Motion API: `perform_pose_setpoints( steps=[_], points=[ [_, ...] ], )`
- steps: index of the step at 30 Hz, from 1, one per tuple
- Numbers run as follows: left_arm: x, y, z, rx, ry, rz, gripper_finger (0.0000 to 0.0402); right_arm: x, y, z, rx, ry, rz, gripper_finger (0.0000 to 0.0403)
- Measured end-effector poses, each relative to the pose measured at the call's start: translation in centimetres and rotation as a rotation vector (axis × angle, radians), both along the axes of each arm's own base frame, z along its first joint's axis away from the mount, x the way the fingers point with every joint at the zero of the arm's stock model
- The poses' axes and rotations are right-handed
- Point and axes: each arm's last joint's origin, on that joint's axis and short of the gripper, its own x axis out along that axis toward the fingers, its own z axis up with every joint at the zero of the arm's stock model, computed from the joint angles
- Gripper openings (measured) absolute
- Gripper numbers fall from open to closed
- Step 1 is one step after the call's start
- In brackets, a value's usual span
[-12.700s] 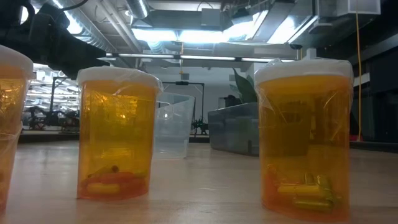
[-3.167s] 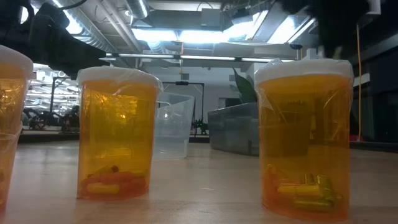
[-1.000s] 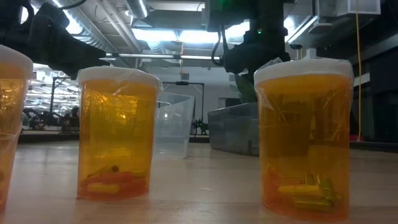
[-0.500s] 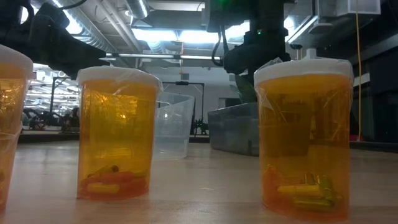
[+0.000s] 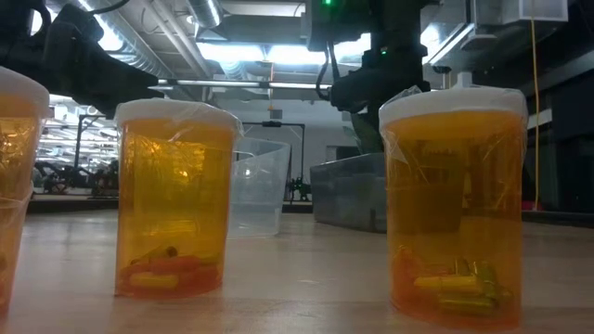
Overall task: Pick and place medicine bottles into bin by pill shape (circle, oval)
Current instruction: Put the small yellow pill bottle into the black bin
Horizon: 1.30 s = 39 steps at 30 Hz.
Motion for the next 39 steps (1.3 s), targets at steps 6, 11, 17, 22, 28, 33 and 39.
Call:
perform_pose_setpoints(
  steps=[6, 11, 17, 22, 28, 33, 39],
  points=[
    [0.0, 0.0, 0.0, 0.0, 0.0, 0.0, 0.0305, 0.1, 0.0, -0.2, 0.008, 0.008, 0.003, 0.0114],
    [0.0, 0.0, 0.0, 0.0, 0.0, 0.0, 0.0305, 0.2, 0.0, -0.4, 0.008, -0.002, 0.003, 0.0113],
    [0.0, 0.0, 0.0, 0.0, 0.0, 0.0, 0.0305, 0.2, 0.1, -0.4, 0.008, -0.001, 0.009, 0.0122],
    [0.0, 0.0, 0.0, -0.001, 0.0, 0.0, 0.0305, 0.2, 0.0, -0.4, 0.008, -0.001, 0.009, 0.0151],
    [0.0, 0.0, 0.0, -0.001, 0.0, 0.0, 0.0305, 0.2, 0.0, -0.4, 0.008, -0.001, 0.009, 0.017],
    [0.0, 0.0, 0.0, -0.003, -0.001, 0.0, 0.0305, 0.2, 0.0, -0.3, 0.009, -0.003, 0.009, 0.0171],
    [0.0, 0.0, 0.0, -0.003, -0.002, 0.0, 0.0305, 0.6, 0.1, 1.3, 0.017, -0.014, 0.009, 0.0172]
  ],
)
